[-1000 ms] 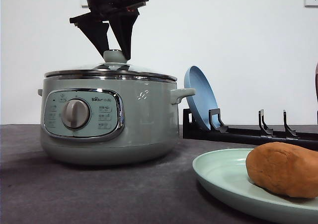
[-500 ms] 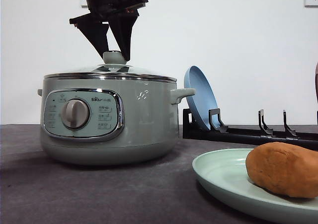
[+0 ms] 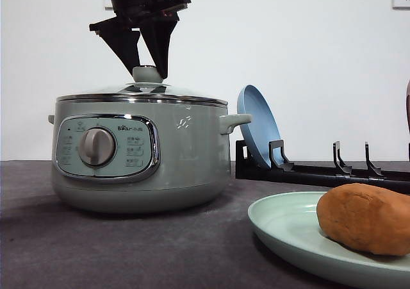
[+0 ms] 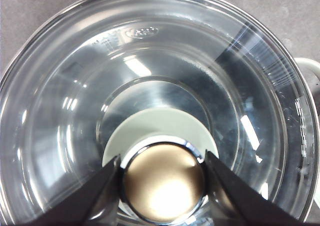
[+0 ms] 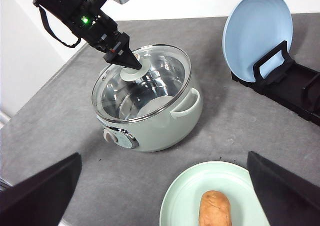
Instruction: Transfer potato from steamer to green plate
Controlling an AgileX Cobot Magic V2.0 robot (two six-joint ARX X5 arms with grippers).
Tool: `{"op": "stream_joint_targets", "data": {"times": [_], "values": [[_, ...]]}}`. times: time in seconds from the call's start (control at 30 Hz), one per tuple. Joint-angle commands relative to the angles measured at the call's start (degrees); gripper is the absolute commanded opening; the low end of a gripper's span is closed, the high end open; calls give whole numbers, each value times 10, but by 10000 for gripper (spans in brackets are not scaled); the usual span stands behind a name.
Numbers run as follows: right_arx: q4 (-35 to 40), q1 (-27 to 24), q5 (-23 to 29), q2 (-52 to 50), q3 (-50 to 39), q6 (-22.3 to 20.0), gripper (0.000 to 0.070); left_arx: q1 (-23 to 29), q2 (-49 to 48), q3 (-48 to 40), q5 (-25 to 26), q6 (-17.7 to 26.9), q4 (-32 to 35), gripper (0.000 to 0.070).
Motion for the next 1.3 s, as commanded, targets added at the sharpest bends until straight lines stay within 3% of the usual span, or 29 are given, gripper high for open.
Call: {"op": "stream_joint_targets", "data": {"times": [0.0, 0.1, 0.17, 0.5, 0.77, 0.97, 1.27], "values": [[6, 3, 2, 4, 9, 1, 700, -4, 13, 18, 5, 5, 9, 403], [5, 3, 2, 4, 9, 1, 700, -3, 9, 19, 5, -4, 14, 623], [5, 3, 2, 4, 9, 1, 700, 0, 3, 20, 5, -7, 14, 693], [4, 3, 2, 4, 9, -10, 700, -2, -78, 20, 5, -20, -21, 700], [0, 3, 2, 4, 9, -33, 700, -4, -200, -5, 8, -24, -32, 700], [0, 3, 2, 4, 9, -54, 700, -4, -359, -152, 8, -21, 20, 700], [-27, 3, 2, 3, 4, -93, 700, -4, -675, -497, 8, -29, 206, 700]]}}
